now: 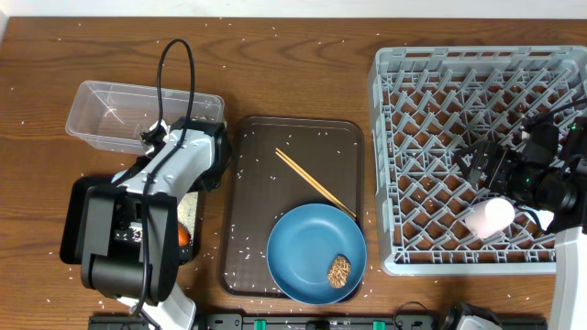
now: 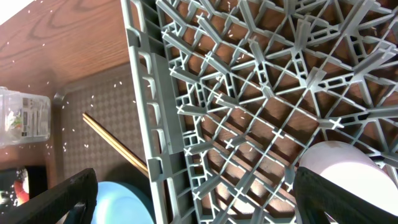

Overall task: Sort waste into correct bins and load items into the dishwasher rack
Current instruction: 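Tip the white bowl over the black tray to pour out the rice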

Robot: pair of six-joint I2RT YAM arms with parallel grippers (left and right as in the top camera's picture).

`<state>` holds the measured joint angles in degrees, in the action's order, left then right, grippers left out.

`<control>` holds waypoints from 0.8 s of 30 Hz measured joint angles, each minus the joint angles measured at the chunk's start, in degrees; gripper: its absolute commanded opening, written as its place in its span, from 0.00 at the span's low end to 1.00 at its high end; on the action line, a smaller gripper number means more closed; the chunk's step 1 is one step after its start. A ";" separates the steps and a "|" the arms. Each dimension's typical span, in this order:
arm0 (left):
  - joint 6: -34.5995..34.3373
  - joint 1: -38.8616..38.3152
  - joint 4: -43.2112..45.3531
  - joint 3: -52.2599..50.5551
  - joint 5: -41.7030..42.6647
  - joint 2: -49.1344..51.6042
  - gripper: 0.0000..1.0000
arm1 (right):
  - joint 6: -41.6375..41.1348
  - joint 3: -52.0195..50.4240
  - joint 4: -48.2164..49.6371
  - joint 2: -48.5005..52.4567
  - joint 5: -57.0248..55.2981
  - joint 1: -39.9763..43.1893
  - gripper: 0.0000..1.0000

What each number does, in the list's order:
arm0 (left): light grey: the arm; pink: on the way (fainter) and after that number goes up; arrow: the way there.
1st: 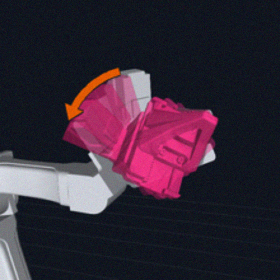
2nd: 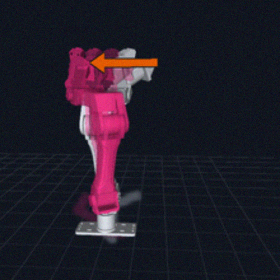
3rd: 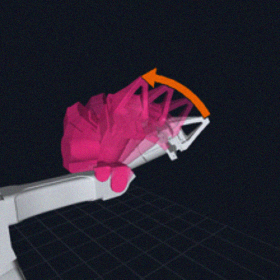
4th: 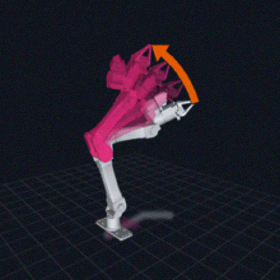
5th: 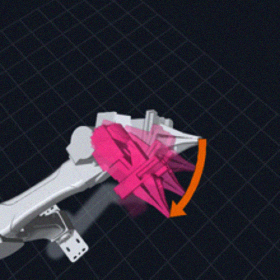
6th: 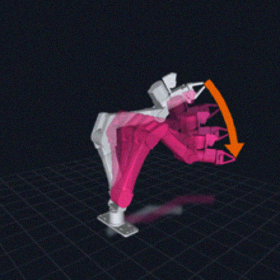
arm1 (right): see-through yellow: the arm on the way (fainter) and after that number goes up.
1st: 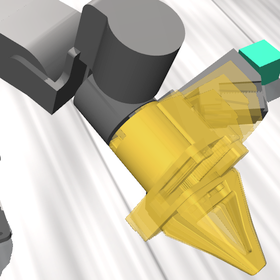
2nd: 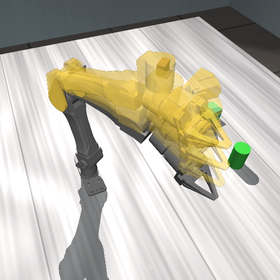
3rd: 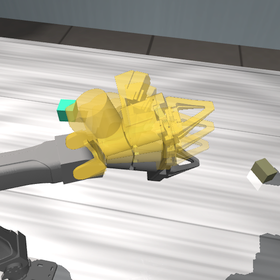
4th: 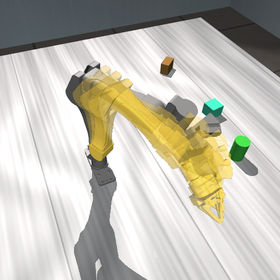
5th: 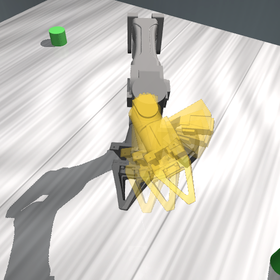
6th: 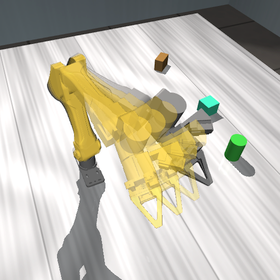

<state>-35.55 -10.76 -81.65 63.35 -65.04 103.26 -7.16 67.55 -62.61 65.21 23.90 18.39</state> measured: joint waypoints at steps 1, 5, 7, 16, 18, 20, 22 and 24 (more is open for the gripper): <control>-0.24 -0.20 0.39 0.00 -0.02 -0.13 0.06 | 0.00 0.00 0.02 0.00 0.00 0.00 0.94; -0.20 -0.24 1.27 0.00 1.62 -0.22 0.06 | 0.00 0.00 -0.09 0.00 0.00 0.00 0.94; 0.33 -0.76 2.67 -0.02 1.57 -0.24 0.06 | 0.00 0.00 0.07 0.00 0.00 0.00 0.94; 3.87 -1.64 2.86 -0.61 -0.31 -0.90 0.06 | 0.00 0.00 -0.11 0.00 0.00 0.00 0.94; 4.46 -1.73 2.84 -0.66 -1.42 -1.22 0.06 | 0.00 0.00 -0.13 0.00 0.00 0.00 0.94; 5.70 -1.73 2.38 -0.66 -2.43 -1.29 0.06 | 0.00 0.00 -0.15 0.00 0.00 0.00 0.94; 6.25 -1.79 3.41 -0.63 -3.30 -1.57 0.06 | 0.00 0.00 -0.02 0.00 0.00 0.00 0.94; 6.67 -1.79 3.91 -0.63 -3.85 -1.95 0.06 | 0.00 0.00 0.07 0.00 0.00 0.00 0.94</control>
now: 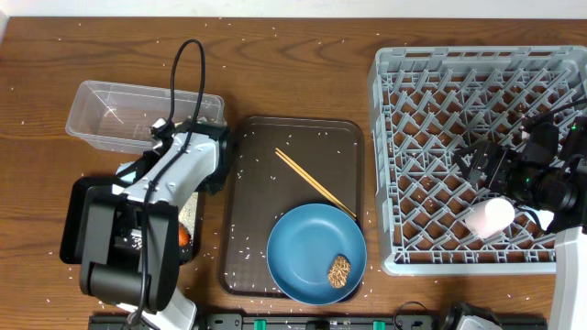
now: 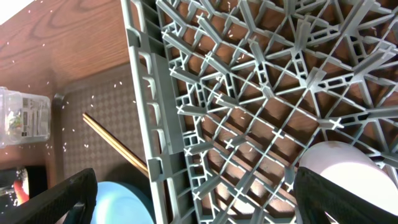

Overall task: Sort waste into correct bins and load items into the dishwasher rack
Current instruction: 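Tip the white bowl over the black tray to pour out the rice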

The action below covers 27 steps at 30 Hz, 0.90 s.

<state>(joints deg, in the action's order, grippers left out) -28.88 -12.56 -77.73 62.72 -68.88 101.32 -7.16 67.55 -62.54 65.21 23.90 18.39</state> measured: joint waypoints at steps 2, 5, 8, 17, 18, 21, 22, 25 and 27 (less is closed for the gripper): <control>0.70 0.09 0.04 0.00 -0.92 -0.22 0.06 | 0.00 0.00 -0.11 0.00 0.00 0.00 0.95; 0.66 0.07 1.29 0.00 0.22 -0.39 0.06 | 0.00 0.00 -0.22 0.00 0.00 0.00 0.94; -0.72 0.00 2.99 -0.26 5.64 -0.39 0.06 | 0.00 0.00 -0.20 0.00 -0.02 0.00 0.94; -0.90 -0.04 -0.33 -1.25 2.89 -1.20 0.06 | 0.00 0.00 -0.17 0.00 -0.02 0.00 0.94; -0.83 -0.04 -0.35 -1.25 2.60 -1.20 0.07 | 0.00 0.00 -0.20 0.00 -0.02 0.00 0.94; -0.63 -0.15 -0.81 -1.14 1.57 -1.25 0.06 | 0.00 0.00 -0.24 0.00 -0.02 0.00 0.94; -0.68 -0.28 -0.70 -1.09 2.05 -1.25 0.06 | 0.00 0.00 -0.22 0.00 -0.02 0.00 0.95; -0.68 -0.81 -1.03 -1.07 2.19 -1.25 0.06 | 0.00 0.00 -0.22 0.00 -0.02 0.00 0.95; -0.92 -1.27 -1.68 -0.92 2.99 -1.27 0.06 | 0.00 0.00 -0.24 0.00 -0.02 0.00 0.95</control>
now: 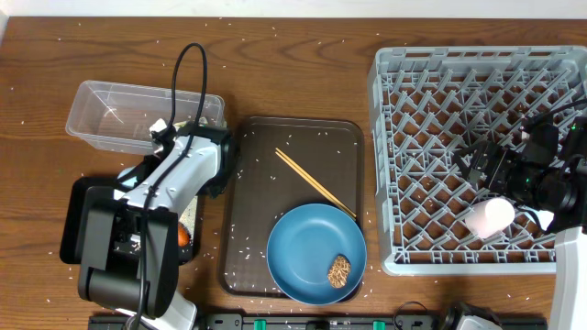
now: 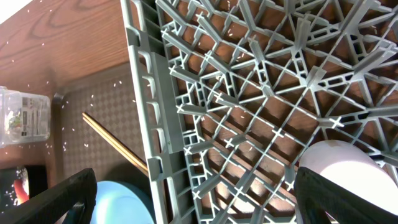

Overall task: Sort waste into correct bins and load items into the dishwasher rack
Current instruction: 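Tip the white bowl over the black tray to pour out the rice, then lift the empty white bowl toward the center with the left gripper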

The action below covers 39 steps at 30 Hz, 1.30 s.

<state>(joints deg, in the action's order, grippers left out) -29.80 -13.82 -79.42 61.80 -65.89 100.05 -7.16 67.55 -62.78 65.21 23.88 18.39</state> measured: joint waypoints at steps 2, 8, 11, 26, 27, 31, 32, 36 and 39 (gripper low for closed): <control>-0.20 -0.87 0.98 0.46 3.15 -0.09 0.06 | 0.00 0.00 0.00 0.00 0.00 0.00 0.94; -0.42 -4.07 0.57 0.66 2.03 -0.20 0.06 | 0.00 0.00 0.00 0.00 -0.02 0.00 0.95; -0.42 -4.07 0.66 0.66 2.08 -0.20 0.06 | 0.00 0.00 0.02 0.00 -0.07 0.00 0.95; -3.67 -4.09 0.26 1.75 4.83 -6.97 0.06 | 0.00 0.00 0.00 0.00 -0.13 0.00 0.94; -3.85 -4.09 0.74 2.34 6.08 -8.98 0.06 | 0.00 0.00 0.00 0.00 -0.13 0.00 0.93; -2.47 -4.09 6.12 5.75 14.60 -19.74 0.06 | 0.00 0.00 0.04 0.00 0.52 0.00 0.95; -0.94 -4.04 9.27 6.67 19.02 -23.15 0.06 | 0.00 0.00 0.04 0.00 1.03 0.00 0.96; 4.48 -4.04 20.13 8.02 36.17 -32.87 0.06 | 0.02 0.00 0.79 0.00 5.66 0.00 0.97; 7.48 -4.04 27.21 8.24 49.09 -37.57 0.06 | 0.04 0.00 2.40 0.00 10.19 0.00 0.97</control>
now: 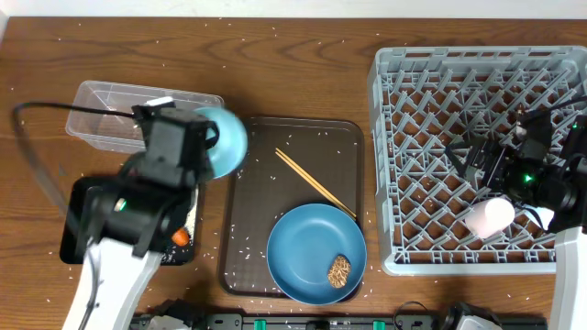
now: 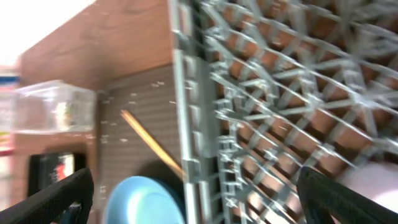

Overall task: Sort waste into correct bins and load items into the dishwasher rack
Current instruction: 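Lift the empty white bowl toward the center with the left gripper, then hand the white bowl from the left gripper to the right gripper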

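My left gripper [image 1: 209, 147] is raised beside the clear container and is shut on the rim of a pale blue bowl [image 1: 227, 137], held tilted over the tray's left edge. A blue plate [image 1: 307, 246] carrying a brown food scrap [image 1: 339, 269] lies on the brown tray [image 1: 261, 156], next to wooden chopsticks [image 1: 315, 183]. Open and empty, my right gripper [image 1: 479, 163] hovers over the grey dishwasher rack [image 1: 477, 82]. A white cup [image 1: 489, 217] sits in the rack. The blurred right wrist view shows the rack wall [image 2: 186, 124], the plate [image 2: 143, 199] and the chopsticks [image 2: 149, 143].
A clear plastic container [image 1: 105, 115] stands at the back left, also in the wrist view [image 2: 53, 106]. Under the left arm a black bin [image 1: 75, 225] holds something orange [image 1: 181, 236]. Rice grains are scattered over table and tray.
The left arm was low over the black bin. Now it is raised with a pale blue bowl in its gripper near the tray's left edge. The right gripper has shifted a little; its view is blurred.
At all three earlier moments the left arm stayed low over the black bin, shifting only slightly, its fingers hidden. The right gripper stayed open over the rack by the white cup. Now the left gripper holds a pale blue bowl up.
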Robot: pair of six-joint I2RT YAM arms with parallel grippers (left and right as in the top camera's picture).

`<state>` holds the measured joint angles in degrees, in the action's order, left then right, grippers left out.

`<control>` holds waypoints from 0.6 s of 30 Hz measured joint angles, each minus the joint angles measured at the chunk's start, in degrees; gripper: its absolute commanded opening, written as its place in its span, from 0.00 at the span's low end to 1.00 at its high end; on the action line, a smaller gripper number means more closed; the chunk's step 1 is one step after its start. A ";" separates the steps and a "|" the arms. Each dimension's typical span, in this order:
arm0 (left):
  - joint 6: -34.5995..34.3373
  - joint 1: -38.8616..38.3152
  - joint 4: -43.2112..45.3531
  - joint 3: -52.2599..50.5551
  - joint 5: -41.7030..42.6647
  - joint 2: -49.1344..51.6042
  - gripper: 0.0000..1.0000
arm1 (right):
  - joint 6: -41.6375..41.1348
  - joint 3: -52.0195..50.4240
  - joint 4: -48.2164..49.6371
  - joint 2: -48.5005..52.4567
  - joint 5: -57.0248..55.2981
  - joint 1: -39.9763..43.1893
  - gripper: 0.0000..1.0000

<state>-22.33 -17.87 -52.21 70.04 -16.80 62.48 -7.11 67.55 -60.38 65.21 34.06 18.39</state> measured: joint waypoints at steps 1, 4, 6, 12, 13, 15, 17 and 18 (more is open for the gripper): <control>0.94 0.00 1.84 0.04 4.02 -0.87 0.06 | 0.00 0.00 0.70 0.00 2.01 0.00 0.96; 2.97 0.00 5.29 0.07 15.43 -1.49 0.06 | 1.42 0.00 3.30 0.00 9.49 -0.70 0.91; 3.61 -0.28 5.68 0.07 20.55 -0.94 0.06 | 2.73 0.00 4.57 0.00 14.34 -2.64 0.90; 4.61 -4.52 6.43 0.07 29.07 1.14 0.06 | 5.75 0.00 8.85 0.00 21.59 -11.76 0.91; 4.63 -6.05 6.75 0.07 29.77 1.25 0.06 | 6.19 0.00 9.81 0.00 21.94 -13.88 0.90; 4.68 -8.74 7.56 0.07 30.42 1.27 0.06 | 6.58 0.00 11.91 0.00 22.36 -18.18 0.89; 4.74 -11.19 7.72 0.07 30.16 1.27 0.06 | 6.51 0.00 13.92 0.00 21.18 -23.12 0.89; 4.81 -12.28 7.67 0.07 29.81 1.27 0.06 | 6.29 0.00 14.71 0.02 20.02 -25.66 0.88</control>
<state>-17.52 -30.15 -44.53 70.11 13.02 63.75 -0.82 67.55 -45.67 65.23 54.08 -7.27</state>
